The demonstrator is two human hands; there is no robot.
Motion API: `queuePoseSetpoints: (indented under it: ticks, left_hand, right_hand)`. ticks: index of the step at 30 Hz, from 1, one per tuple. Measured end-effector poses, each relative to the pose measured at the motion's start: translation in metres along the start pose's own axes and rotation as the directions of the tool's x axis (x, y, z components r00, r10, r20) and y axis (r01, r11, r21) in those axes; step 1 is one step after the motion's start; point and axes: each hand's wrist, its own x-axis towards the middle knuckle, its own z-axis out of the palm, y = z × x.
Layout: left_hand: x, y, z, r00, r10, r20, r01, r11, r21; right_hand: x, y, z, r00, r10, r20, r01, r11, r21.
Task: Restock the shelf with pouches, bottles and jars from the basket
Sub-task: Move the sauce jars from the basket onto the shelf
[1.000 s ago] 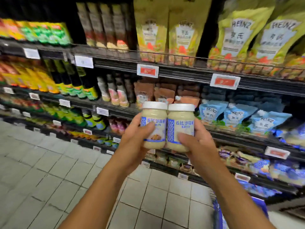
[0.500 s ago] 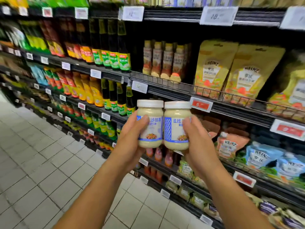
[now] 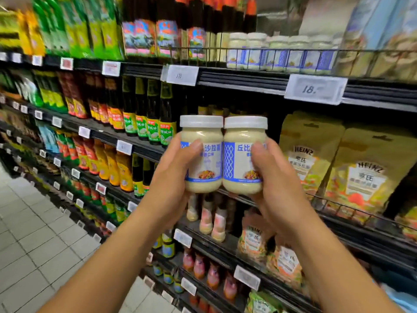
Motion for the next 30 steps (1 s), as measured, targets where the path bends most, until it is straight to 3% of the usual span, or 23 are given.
queuePoseSetpoints:
  ticks: [6, 10, 17, 23, 30]
  left_hand:
    - [0.079, 0.047, 0.023, 0.979, 0.203, 0.021, -0.203, 0.979, -0.009]
    - [0.121, 0.077, 0.036, 0.95, 0.3, 0.089, -0.293, 0.953, -0.081]
    - [0.181, 0.107, 0.046, 0.941, 0.296, 0.165, -0.276, 0.952, -0.132]
    - [0.231, 0.117, 0.05, 0.869, 0.388, 0.306, -0.373, 0.921, -0.109]
    - [0.292, 0.131, 0.046, 0.826, 0.269, 0.496, -0.312, 0.95, 0.005]
  right_hand:
    - [0.076, -0.054, -0.003, 0.981, -0.145, 0.131, 0.147, 0.989, -0.003]
    - [0.117, -0.086, -0.003, 0.961, -0.259, 0.096, 0.262, 0.965, -0.025]
    - [0.168, -0.121, -0.003, 0.937, -0.348, 0.027, 0.349, 0.934, -0.081]
    - [0.208, -0.14, -0.007, 0.891, -0.437, -0.122, 0.392, 0.878, -0.275]
    - [0.243, -0.155, -0.012, 0.858, -0.44, -0.264, 0.306, 0.852, -0.425]
